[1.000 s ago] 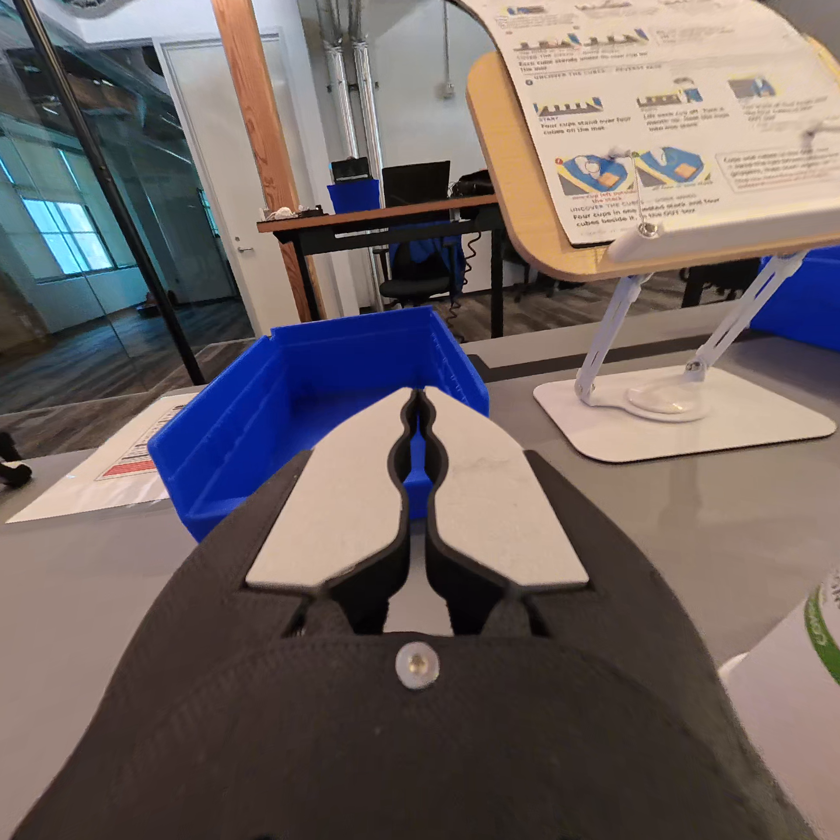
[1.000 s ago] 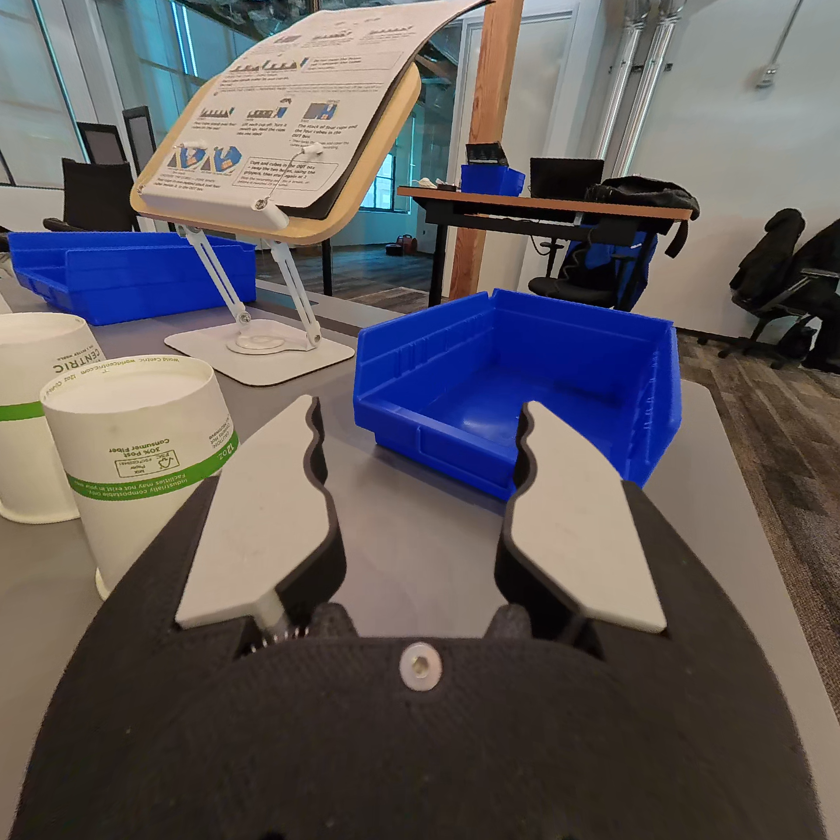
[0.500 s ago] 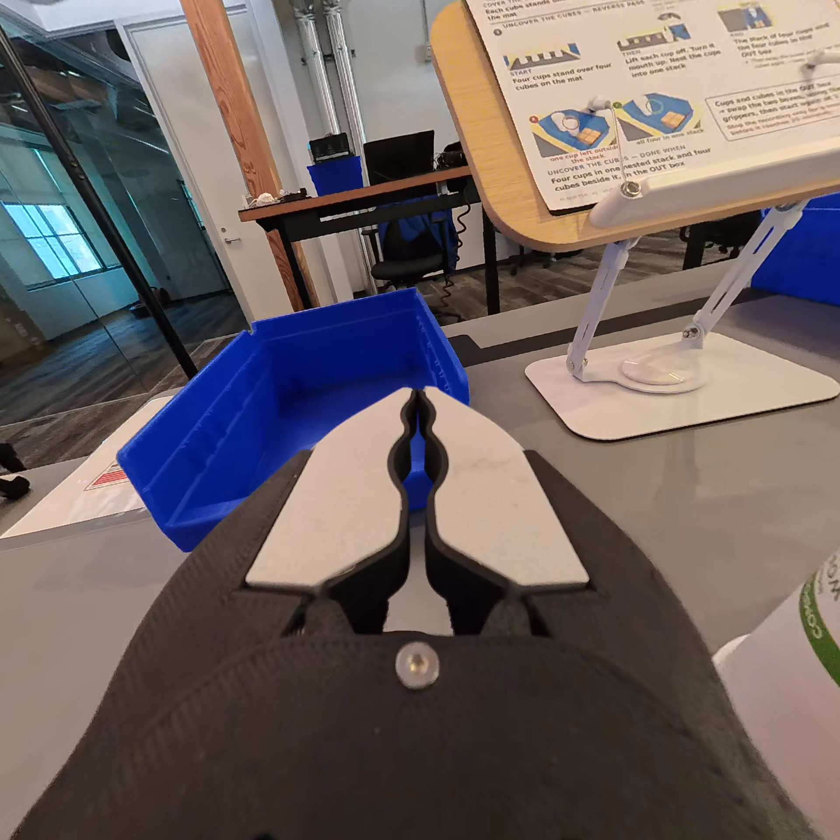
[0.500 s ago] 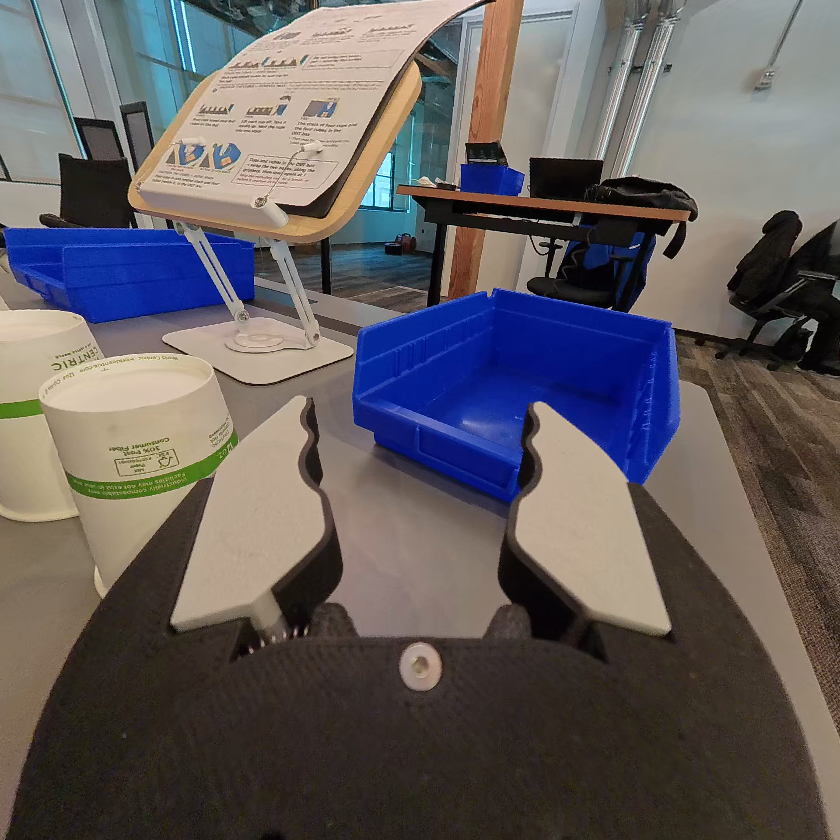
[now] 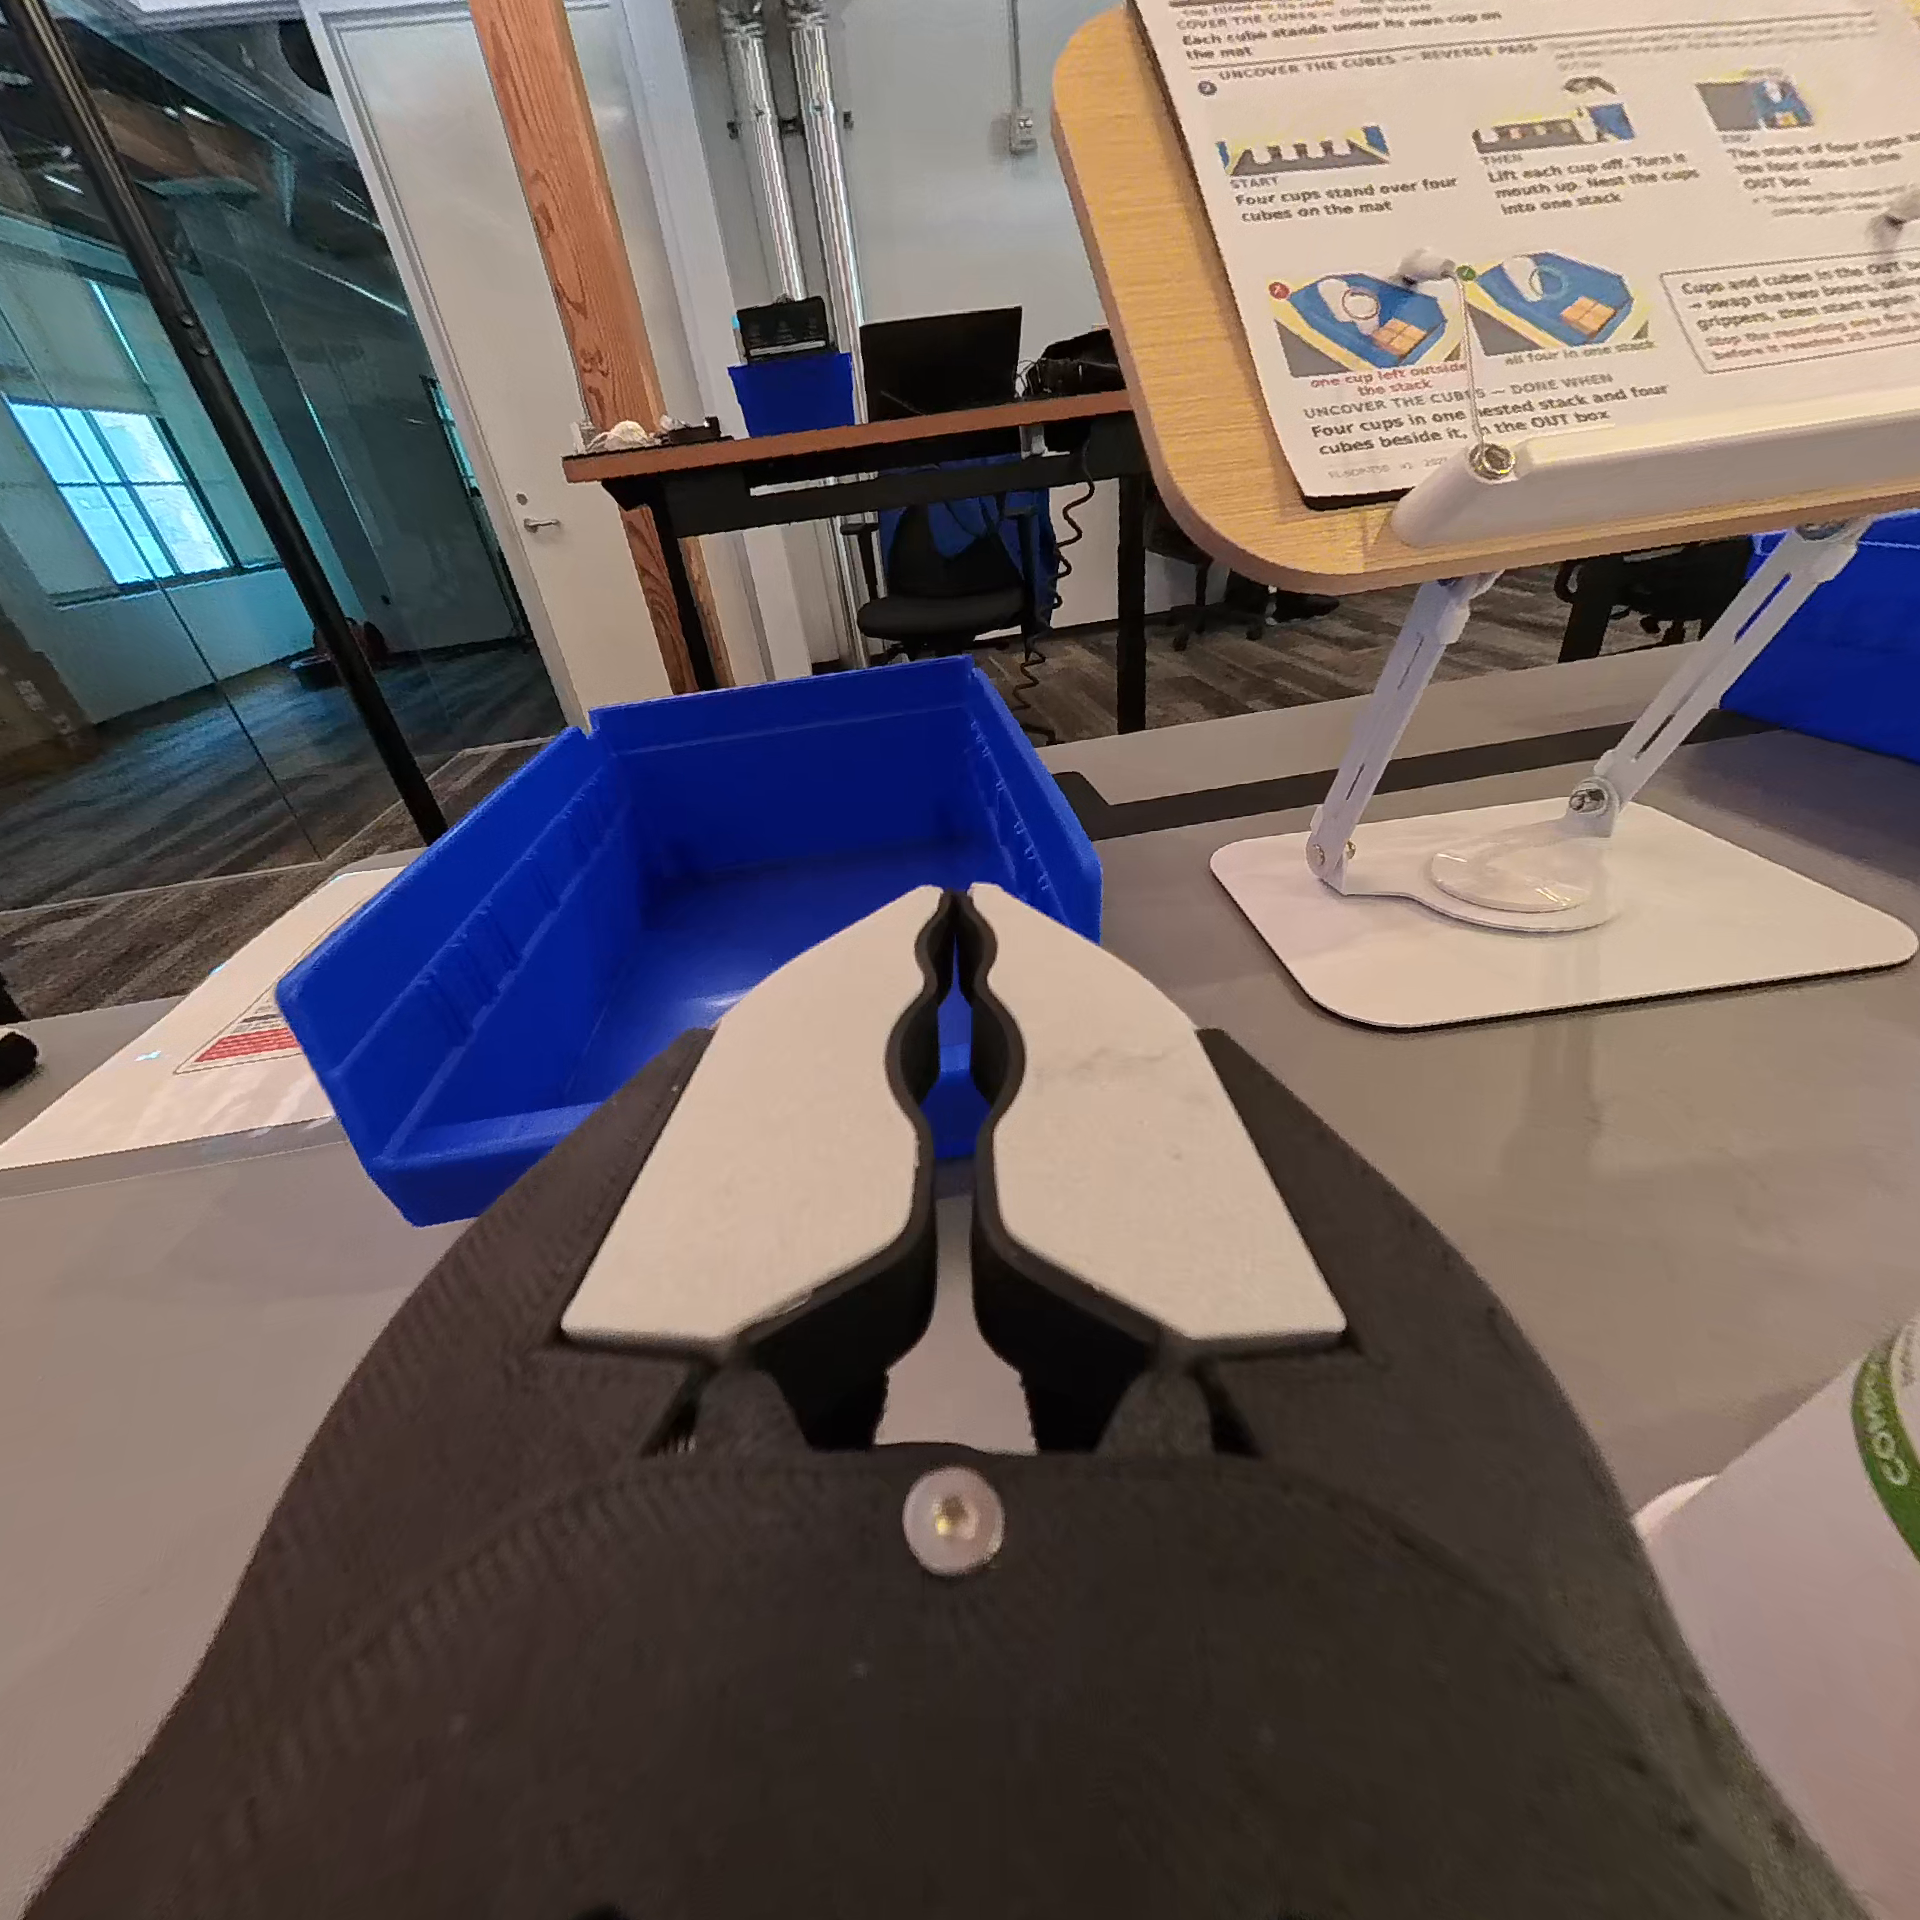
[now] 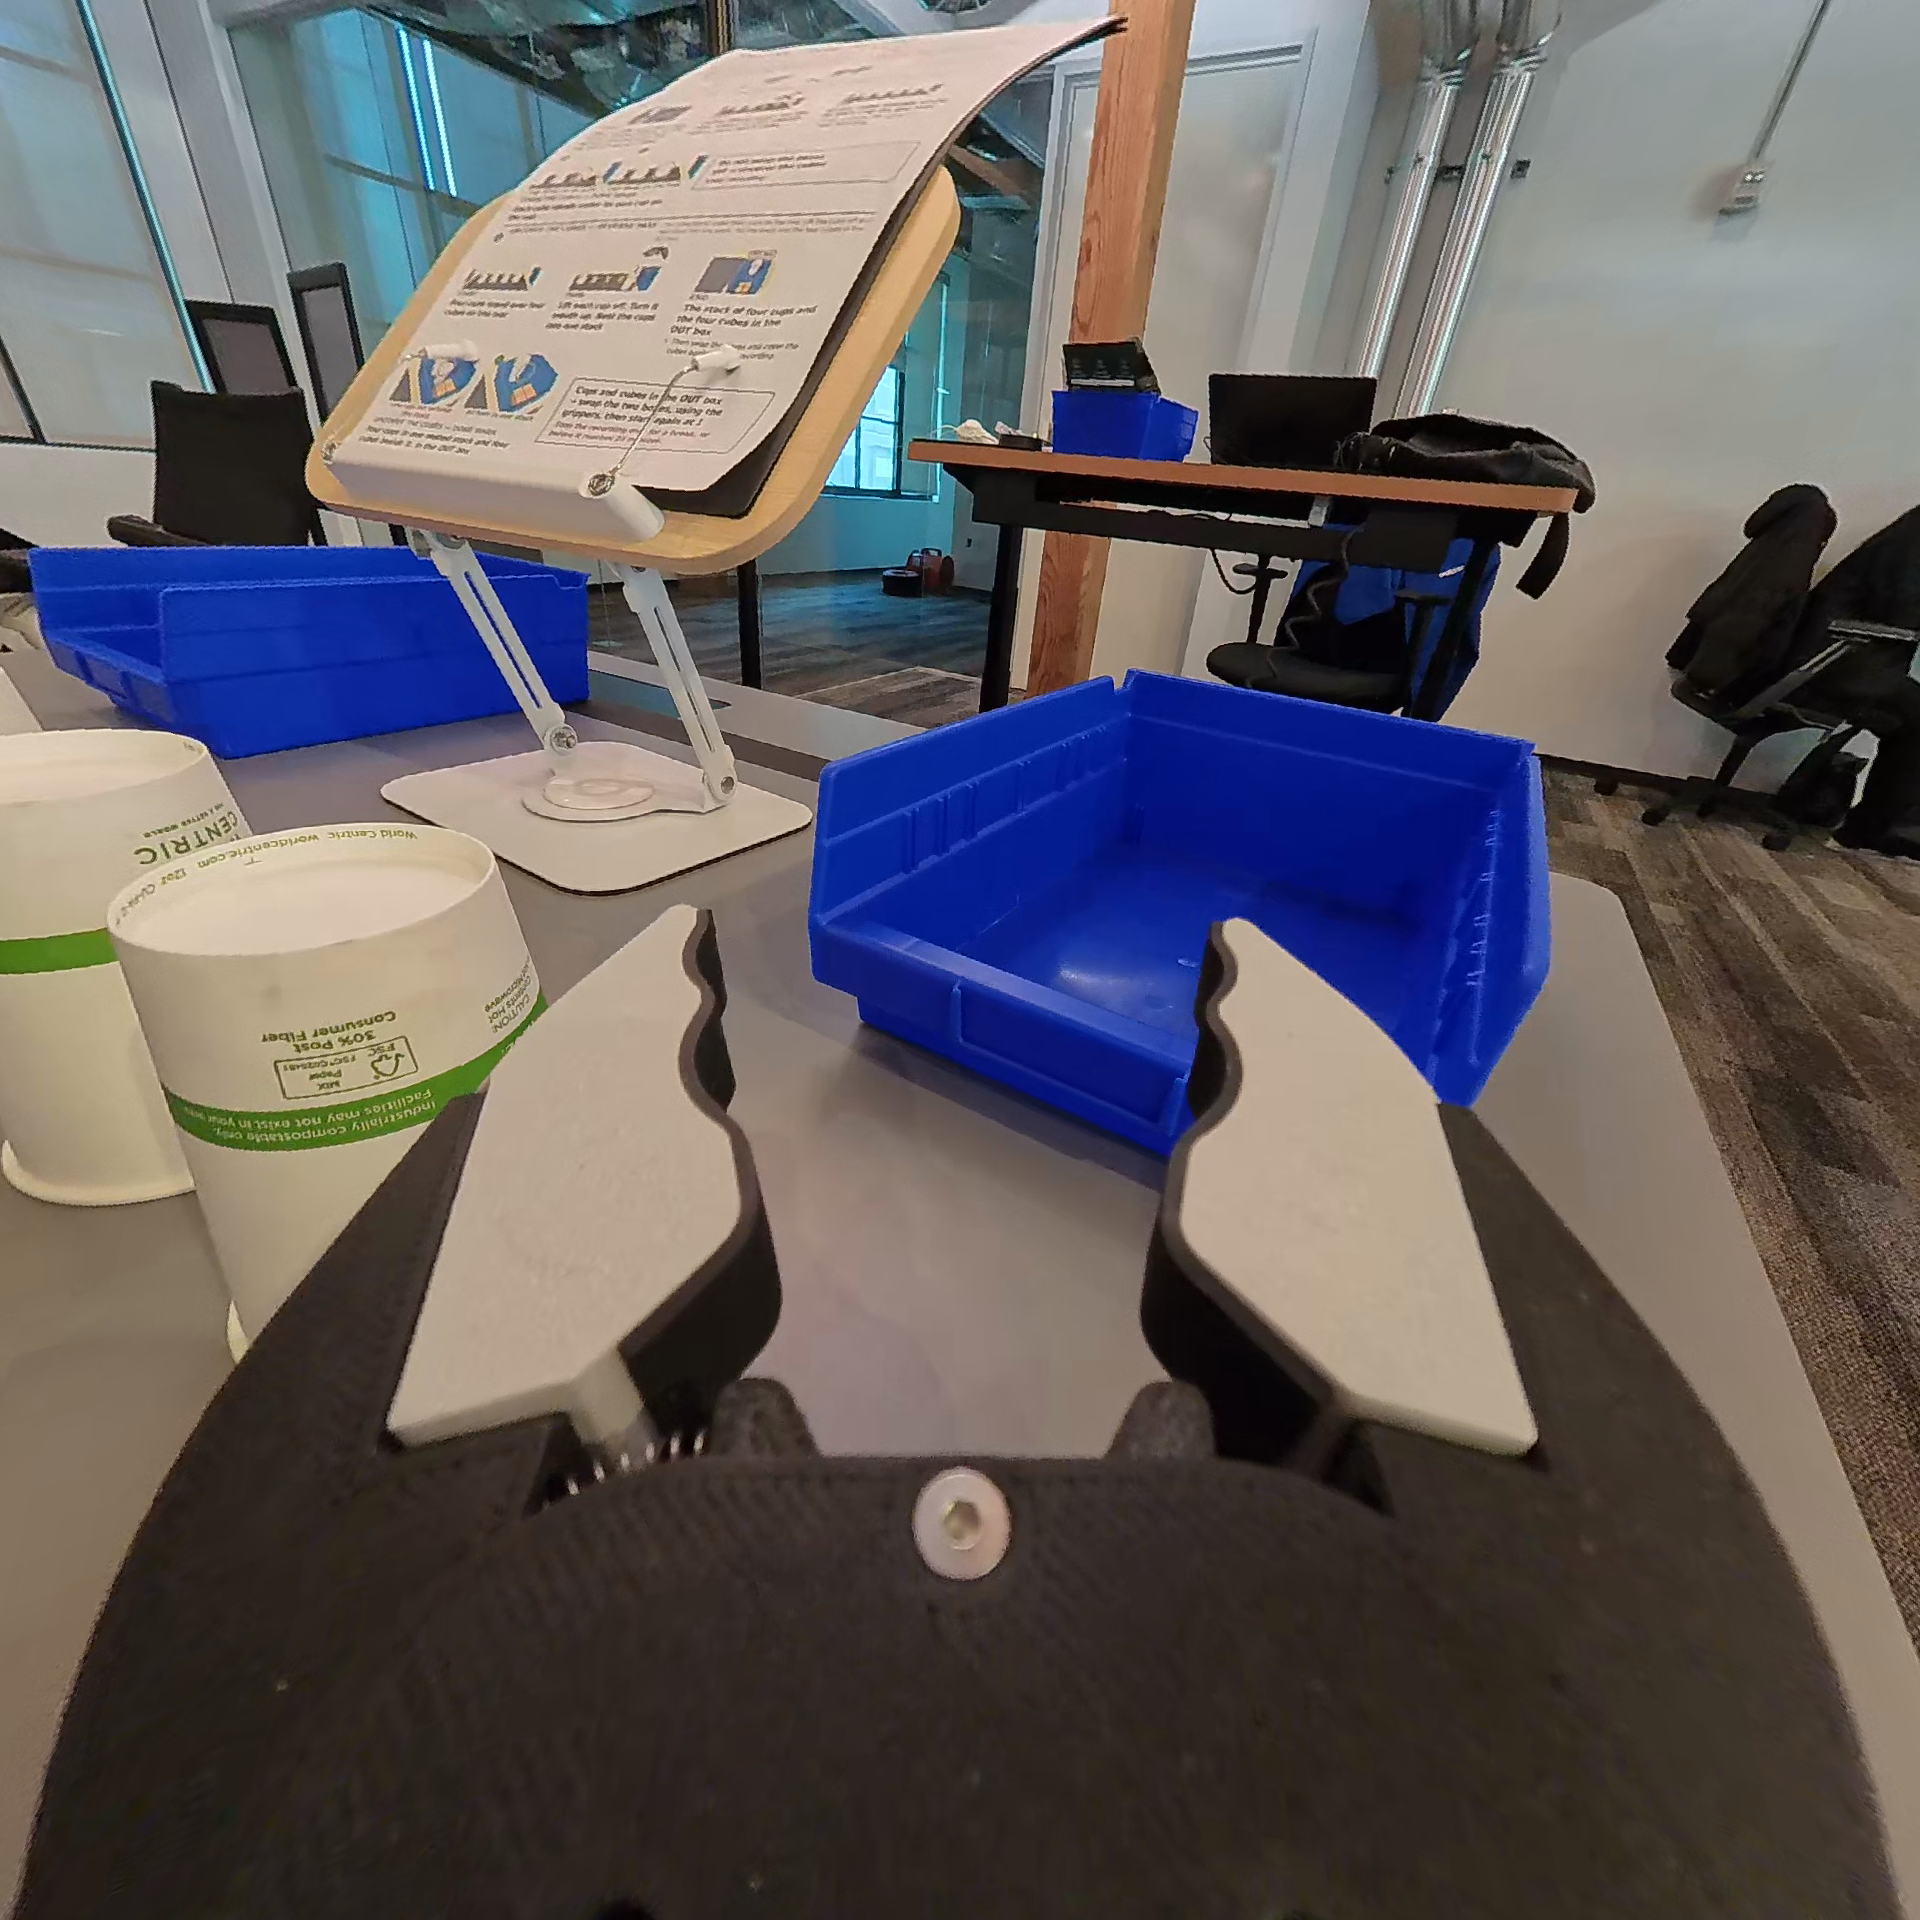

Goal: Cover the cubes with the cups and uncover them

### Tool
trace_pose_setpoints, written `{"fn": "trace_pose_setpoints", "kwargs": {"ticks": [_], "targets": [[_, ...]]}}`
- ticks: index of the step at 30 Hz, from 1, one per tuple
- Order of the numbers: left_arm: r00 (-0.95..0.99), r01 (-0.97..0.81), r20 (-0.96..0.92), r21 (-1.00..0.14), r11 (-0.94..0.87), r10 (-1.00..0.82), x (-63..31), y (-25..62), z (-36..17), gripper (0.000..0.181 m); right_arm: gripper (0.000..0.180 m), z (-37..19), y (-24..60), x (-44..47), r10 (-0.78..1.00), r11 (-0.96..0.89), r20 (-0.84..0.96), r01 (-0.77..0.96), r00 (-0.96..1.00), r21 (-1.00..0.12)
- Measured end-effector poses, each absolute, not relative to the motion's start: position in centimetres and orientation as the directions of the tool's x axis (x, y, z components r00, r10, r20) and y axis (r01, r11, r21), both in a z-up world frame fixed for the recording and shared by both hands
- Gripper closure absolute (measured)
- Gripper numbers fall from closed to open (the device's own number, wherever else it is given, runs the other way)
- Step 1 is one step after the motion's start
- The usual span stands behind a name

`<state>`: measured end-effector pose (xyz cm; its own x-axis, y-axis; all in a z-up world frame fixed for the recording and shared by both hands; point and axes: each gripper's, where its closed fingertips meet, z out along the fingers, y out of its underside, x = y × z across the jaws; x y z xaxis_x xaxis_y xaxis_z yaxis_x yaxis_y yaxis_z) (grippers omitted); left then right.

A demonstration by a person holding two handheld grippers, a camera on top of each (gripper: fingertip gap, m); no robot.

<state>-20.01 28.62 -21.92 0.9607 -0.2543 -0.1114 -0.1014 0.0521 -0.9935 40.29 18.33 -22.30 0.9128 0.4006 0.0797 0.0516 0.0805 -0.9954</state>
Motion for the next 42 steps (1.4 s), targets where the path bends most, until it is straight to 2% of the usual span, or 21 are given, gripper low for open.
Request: {"fn": "trace_pose_setpoints", "kwargs": {"ticks": [16,22,28,33,37,42], "targets": [[0.966,-0.056,-0.073,-0.996,0.076,-0.247,-20.6,28.1,-21.1,0.181,0.092,-21.4,17.7,40.3,0.411,0.106,0.085,0.044,0.908,-0.993],[0.969,-0.036,-0.053,-0.997,0.073,-0.243,-21.0,28.1,-21.2,0.181,0.095,-20.3,16.6,37.6,0.550,0.027,0.121,0.127,0.826,-0.992],[0.968,-0.017,-0.034,-0.997,0.071,-0.249,-21.1,28.1,-21.2,0.181,0.086,-17.6,15.1,34.3,0.679,-0.002,0.222,0.304,0.700,-0.953],[0.967,-0.016,-0.032,-0.998,0.067,-0.253,-21.1,28.0,-21.3,0.181,0.077,-13.8,14.0,29.5,0.745,0.074,0.309,0.388,0.590,-0.919],[0.968,-0.007,-0.024,-0.997,0.072,-0.248,-21.3,27.9,-21.2,0.181,0.074,-11.4,12.8,21.3,0.838,0.160,0.358,0.441,0.412,-0.883],[0.969,0.005,-0.014,-0.997,0.077,-0.245,-21.6,27.9,-21.1,0.181,0.069,-11.5,11.7,8.7,0.944,0.223,0.320,0.557,0.083,-0.800]]}}
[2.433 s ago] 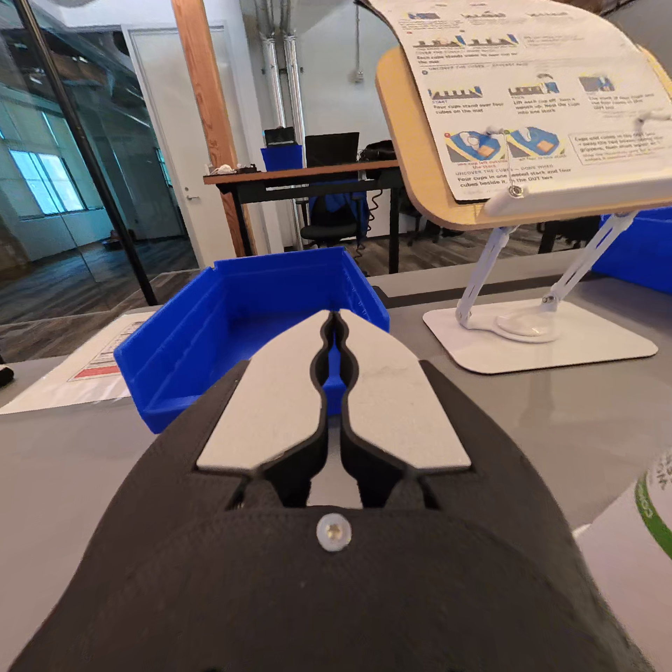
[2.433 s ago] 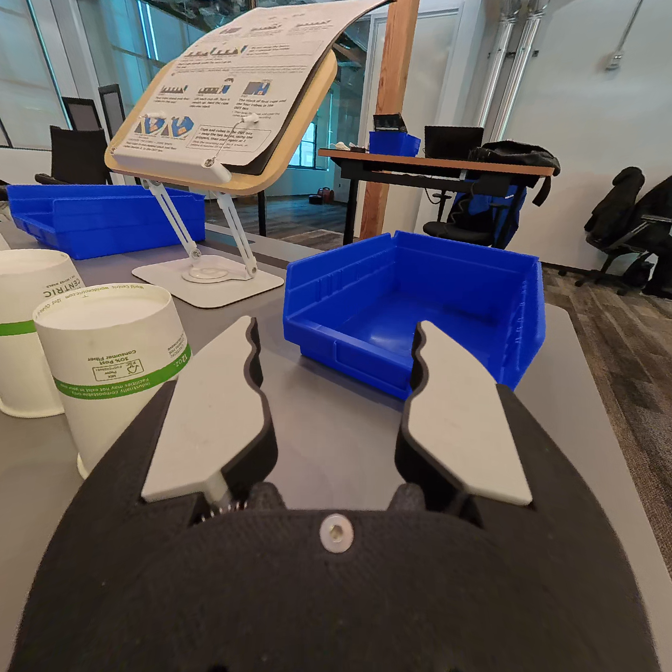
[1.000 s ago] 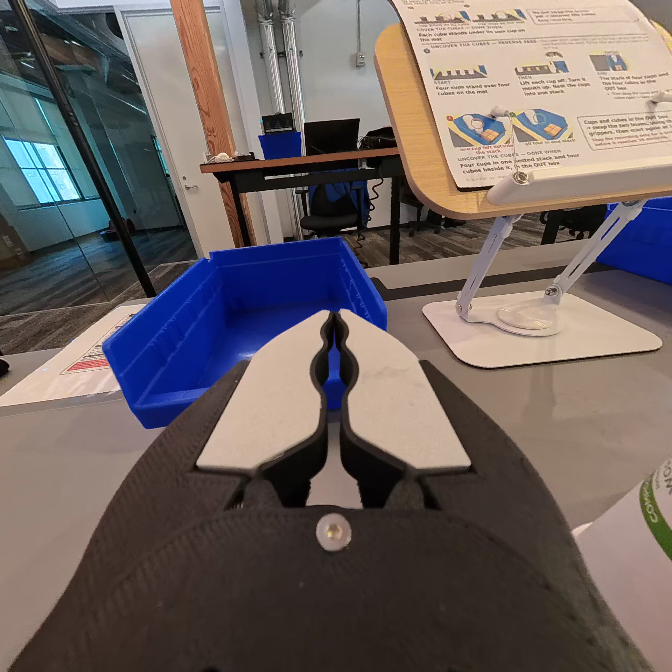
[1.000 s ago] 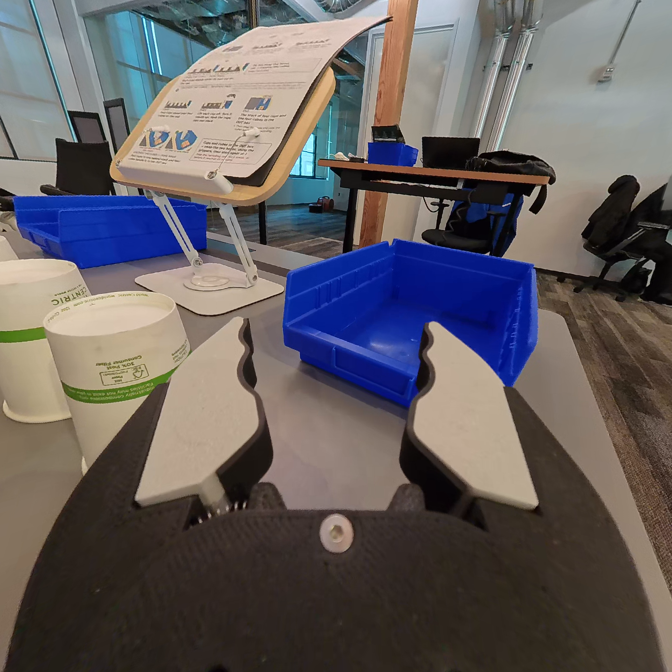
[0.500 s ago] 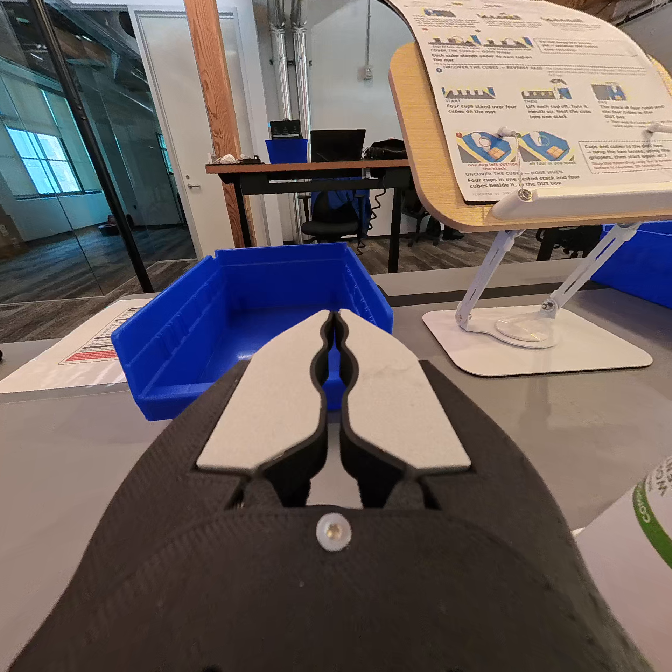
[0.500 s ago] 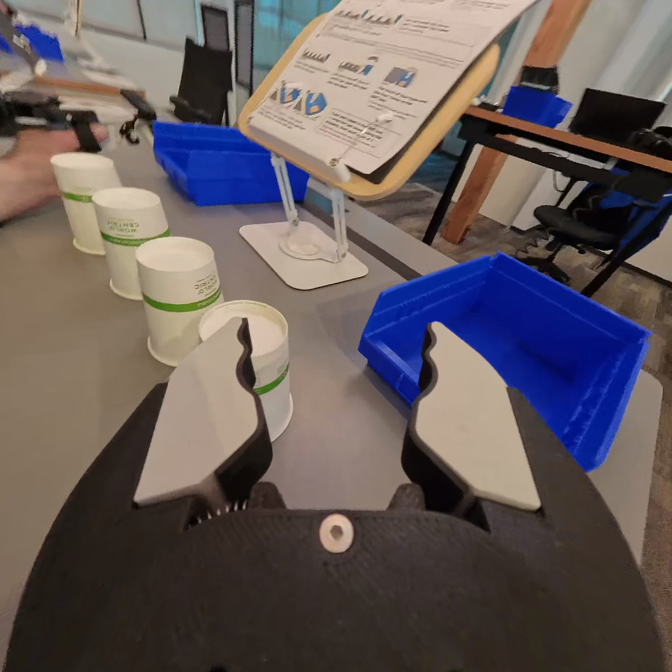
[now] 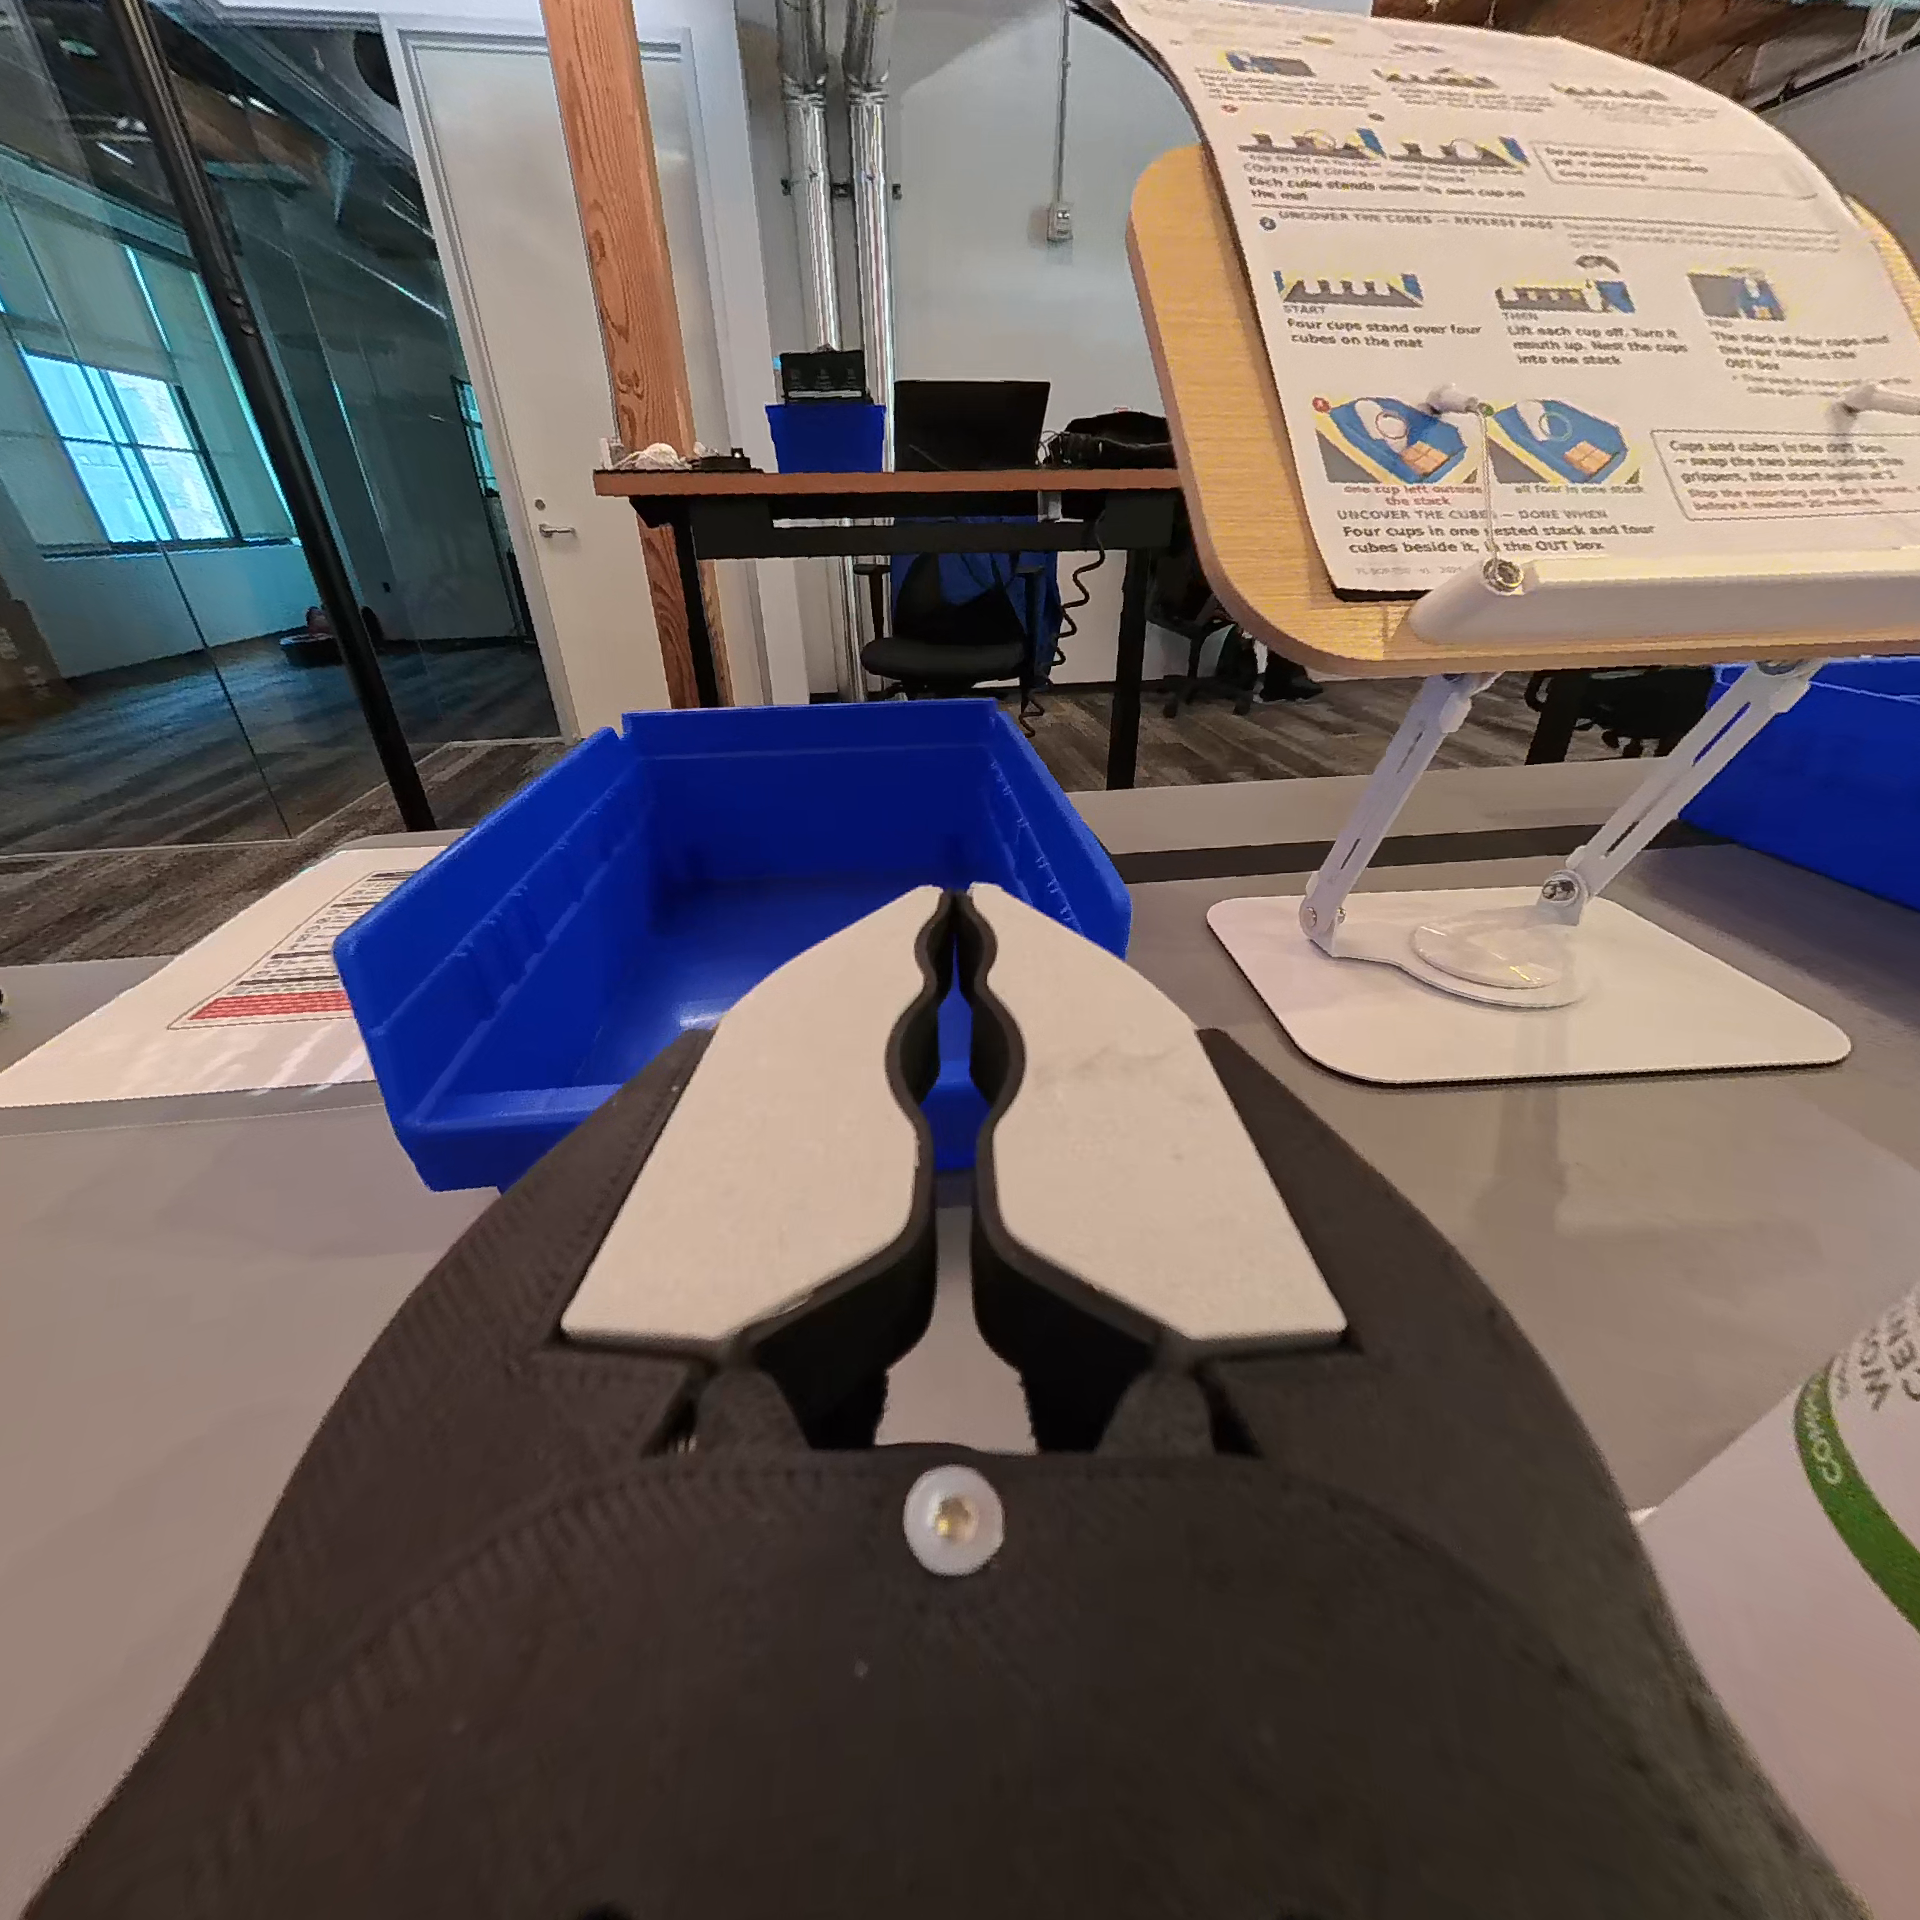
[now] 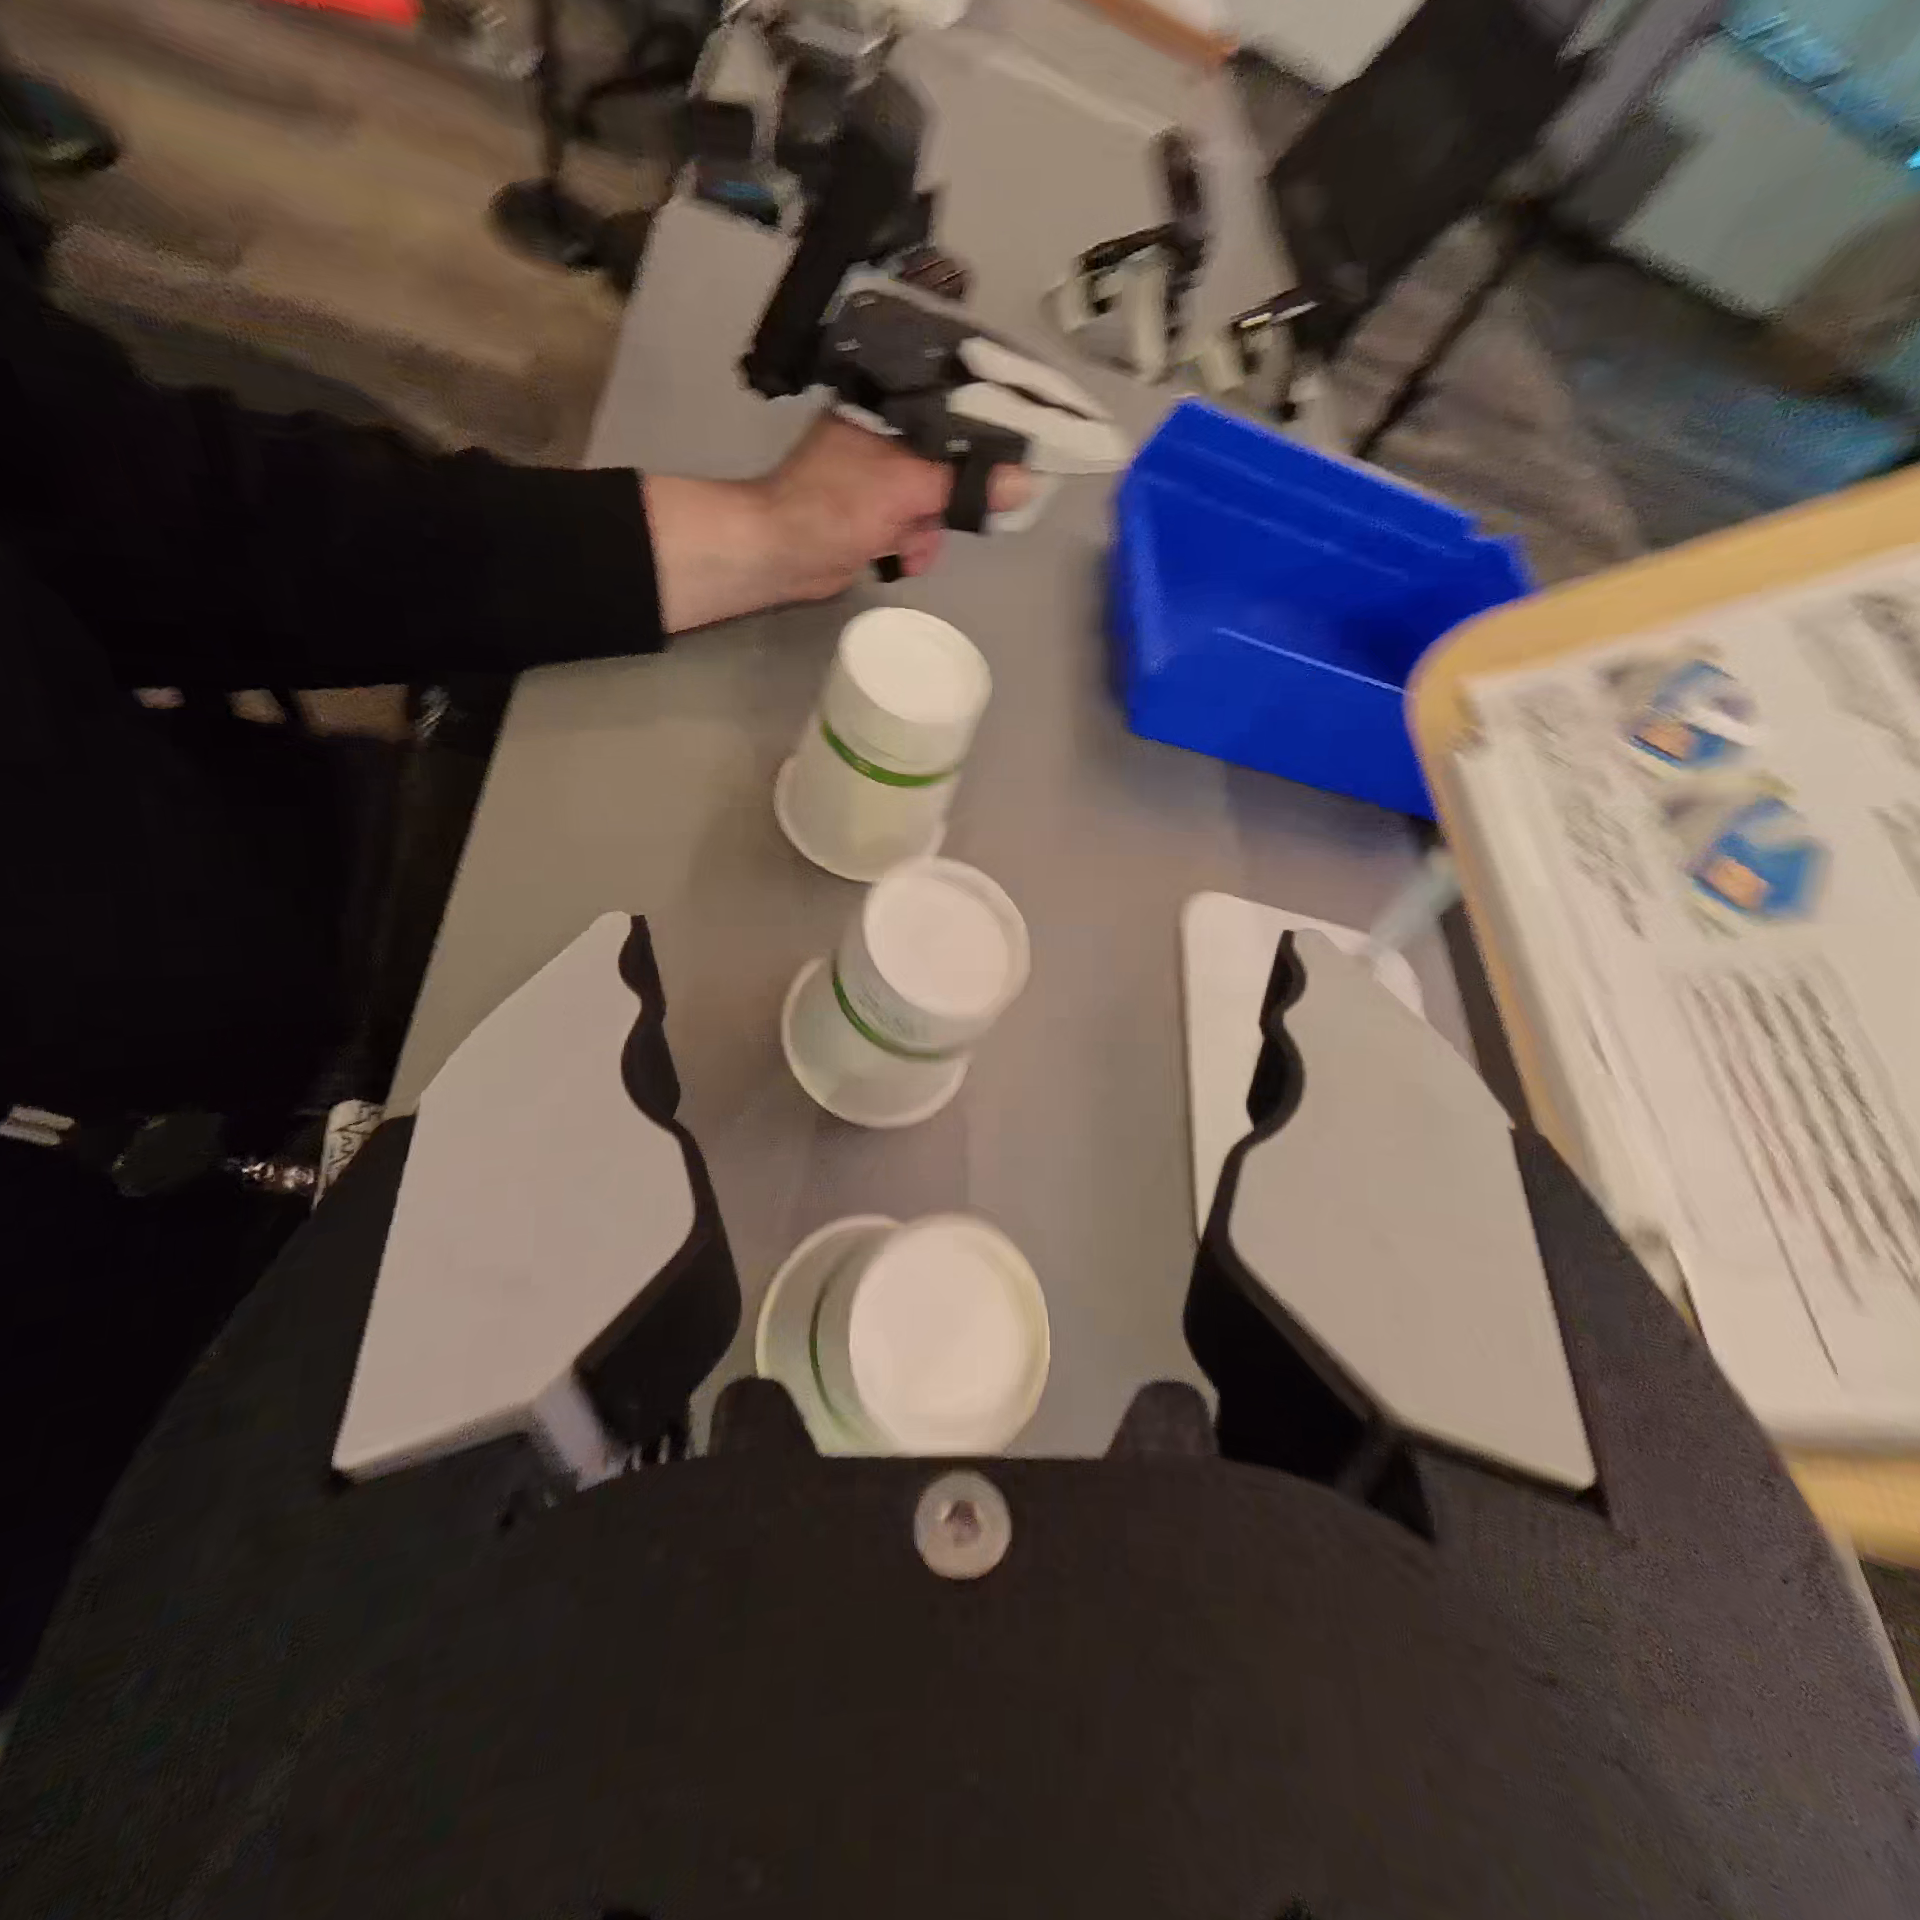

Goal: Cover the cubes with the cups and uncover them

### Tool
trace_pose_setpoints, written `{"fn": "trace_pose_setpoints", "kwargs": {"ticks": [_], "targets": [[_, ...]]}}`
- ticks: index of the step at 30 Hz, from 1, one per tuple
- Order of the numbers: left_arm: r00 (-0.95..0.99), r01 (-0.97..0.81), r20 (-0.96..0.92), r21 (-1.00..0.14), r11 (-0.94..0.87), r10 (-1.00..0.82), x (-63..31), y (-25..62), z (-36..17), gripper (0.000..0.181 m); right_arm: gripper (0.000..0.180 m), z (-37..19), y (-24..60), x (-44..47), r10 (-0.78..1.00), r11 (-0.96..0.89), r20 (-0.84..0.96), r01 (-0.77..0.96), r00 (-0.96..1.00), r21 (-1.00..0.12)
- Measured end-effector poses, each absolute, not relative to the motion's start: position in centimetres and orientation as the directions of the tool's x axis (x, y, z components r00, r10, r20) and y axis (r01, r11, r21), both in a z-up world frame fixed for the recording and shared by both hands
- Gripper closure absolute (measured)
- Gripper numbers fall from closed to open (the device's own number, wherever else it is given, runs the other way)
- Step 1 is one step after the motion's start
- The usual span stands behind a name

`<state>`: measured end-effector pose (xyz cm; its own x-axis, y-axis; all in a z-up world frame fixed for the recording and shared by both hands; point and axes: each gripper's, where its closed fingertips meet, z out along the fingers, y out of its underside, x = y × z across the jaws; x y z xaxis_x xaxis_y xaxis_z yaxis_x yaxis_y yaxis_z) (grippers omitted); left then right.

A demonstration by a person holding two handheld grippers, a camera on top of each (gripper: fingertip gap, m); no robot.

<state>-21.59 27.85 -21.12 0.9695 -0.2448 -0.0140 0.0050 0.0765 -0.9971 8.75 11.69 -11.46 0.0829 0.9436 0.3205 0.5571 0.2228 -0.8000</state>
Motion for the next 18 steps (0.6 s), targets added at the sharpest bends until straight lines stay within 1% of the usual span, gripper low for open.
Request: {"fn": "trace_pose_setpoints", "kwargs": {"ticks": [3,7,11,15,18], "targets": [[0.970,0.023,0.004,-0.997,0.074,-0.245,-22.0,28.0,-21.1,0.181,0.067,-13.5,12.4,2.2,0.939,0.300,0.332,0.687,-0.089,-0.662],[0.969,0.060,0.040,-0.995,0.076,-0.243,-22.6,28.0,-21.0,0.181,0.065,-17.5,13.9,-4.5,0.933,0.351,0.256,0.804,-0.254,-0.480],[0.965,0.113,0.091,-0.991,0.077,-0.247,-23.0,28.0,-20.9,0.181,0.061,-22.4,15.2,-7.3,0.904,0.417,0.209,0.877,-0.373,-0.238],[0.957,0.150,0.126,-0.986,0.073,-0.260,-23.0,28.1,-20.8,0.181,0.059,-25.6,15.4,-8.3,0.895,0.442,0.127,0.889,-0.428,-0.116],[0.951,0.172,0.146,-0.982,0.073,-0.274,-22.9,28.2,-20.7,0.181,0.063,-26.7,15.3,-8.8,0.895,0.445,0.070,0.891,-0.440,-0.088]]}}
